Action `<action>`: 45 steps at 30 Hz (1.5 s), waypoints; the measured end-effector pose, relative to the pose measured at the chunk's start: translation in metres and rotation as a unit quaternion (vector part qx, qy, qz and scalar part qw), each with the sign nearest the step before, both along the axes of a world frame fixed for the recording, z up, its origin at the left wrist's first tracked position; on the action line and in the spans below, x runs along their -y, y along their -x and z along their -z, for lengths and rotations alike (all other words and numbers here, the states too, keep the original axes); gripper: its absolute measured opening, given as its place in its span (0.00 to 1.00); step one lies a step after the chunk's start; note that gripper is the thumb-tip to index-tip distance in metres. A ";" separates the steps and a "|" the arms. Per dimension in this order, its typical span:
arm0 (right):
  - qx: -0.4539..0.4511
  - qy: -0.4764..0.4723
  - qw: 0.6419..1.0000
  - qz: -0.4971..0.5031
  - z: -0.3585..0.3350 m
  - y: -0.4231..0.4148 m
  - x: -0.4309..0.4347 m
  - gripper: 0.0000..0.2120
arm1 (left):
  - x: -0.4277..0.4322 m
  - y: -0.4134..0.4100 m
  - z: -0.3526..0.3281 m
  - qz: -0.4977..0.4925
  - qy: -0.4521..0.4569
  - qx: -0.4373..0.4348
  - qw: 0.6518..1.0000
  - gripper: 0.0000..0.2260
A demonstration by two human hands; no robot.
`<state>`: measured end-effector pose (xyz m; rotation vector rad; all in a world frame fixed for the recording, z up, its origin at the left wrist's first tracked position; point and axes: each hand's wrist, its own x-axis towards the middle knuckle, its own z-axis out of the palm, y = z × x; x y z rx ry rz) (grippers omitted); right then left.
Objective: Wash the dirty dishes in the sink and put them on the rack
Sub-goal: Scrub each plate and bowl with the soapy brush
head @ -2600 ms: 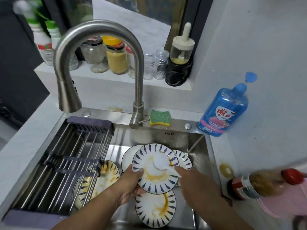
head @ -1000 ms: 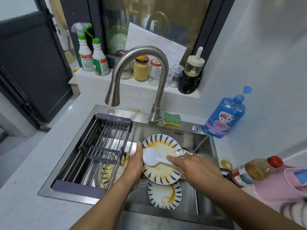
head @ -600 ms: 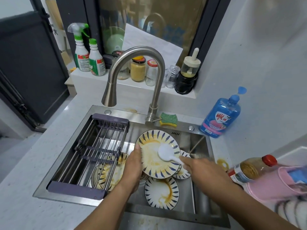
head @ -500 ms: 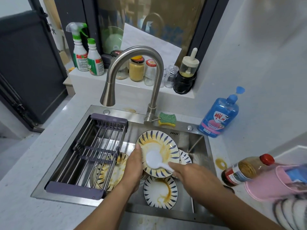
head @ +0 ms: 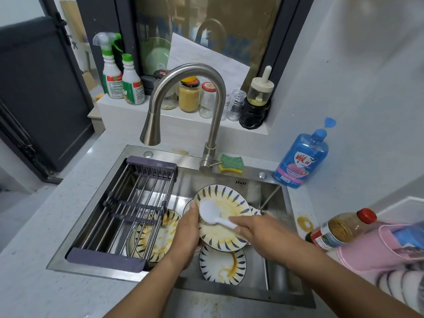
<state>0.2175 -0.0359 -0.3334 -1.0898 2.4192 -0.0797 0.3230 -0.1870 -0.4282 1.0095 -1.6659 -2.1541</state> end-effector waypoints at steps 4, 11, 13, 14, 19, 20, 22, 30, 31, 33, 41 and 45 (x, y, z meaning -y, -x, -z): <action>0.105 -0.036 0.993 -0.034 -0.007 -0.006 -0.012 0.14 | 0.008 -0.001 0.002 -0.063 0.002 0.003 0.998 0.29; -0.082 -0.178 0.979 -0.059 -0.026 0.013 -0.023 0.12 | 0.017 -0.001 0.007 -0.071 0.091 -0.024 0.993 0.26; -0.164 -0.183 0.969 -0.035 -0.027 0.012 -0.018 0.16 | 0.016 0.000 0.006 -0.064 0.103 -0.025 0.992 0.26; -0.194 -0.173 0.965 -0.028 -0.025 0.010 -0.015 0.21 | 0.014 0.000 0.004 -0.052 0.097 -0.024 0.994 0.25; -0.213 -0.080 0.970 -0.085 -0.017 0.007 0.004 0.30 | 0.013 0.003 0.013 0.015 0.051 0.006 0.999 0.29; -0.217 -0.077 0.967 -0.105 -0.017 0.006 0.006 0.30 | 0.014 0.003 0.016 0.021 0.046 0.010 0.999 0.32; -0.236 -0.078 0.961 -0.123 -0.018 0.005 0.007 0.31 | 0.017 0.001 0.016 0.029 0.037 0.014 0.999 0.36; -0.149 -0.137 0.977 -0.074 -0.029 0.003 -0.010 0.17 | 0.029 -0.004 -0.006 -0.078 0.038 0.002 0.996 0.21; -0.118 -0.131 0.981 -0.084 -0.030 0.001 -0.011 0.14 | 0.028 -0.004 -0.005 -0.086 0.018 -0.001 0.996 0.22; -0.071 -0.117 0.985 -0.101 -0.032 -0.004 -0.007 0.14 | 0.023 0.001 -0.004 -0.093 -0.052 -0.002 0.994 0.25; -0.171 -0.117 0.977 -0.044 -0.036 -0.012 0.026 0.25 | -0.004 0.008 -0.008 -0.067 -0.149 0.010 0.987 0.31; -0.167 -0.161 0.973 0.003 -0.043 -0.005 0.007 0.17 | 0.007 0.007 -0.013 -0.107 -0.123 0.003 0.987 0.26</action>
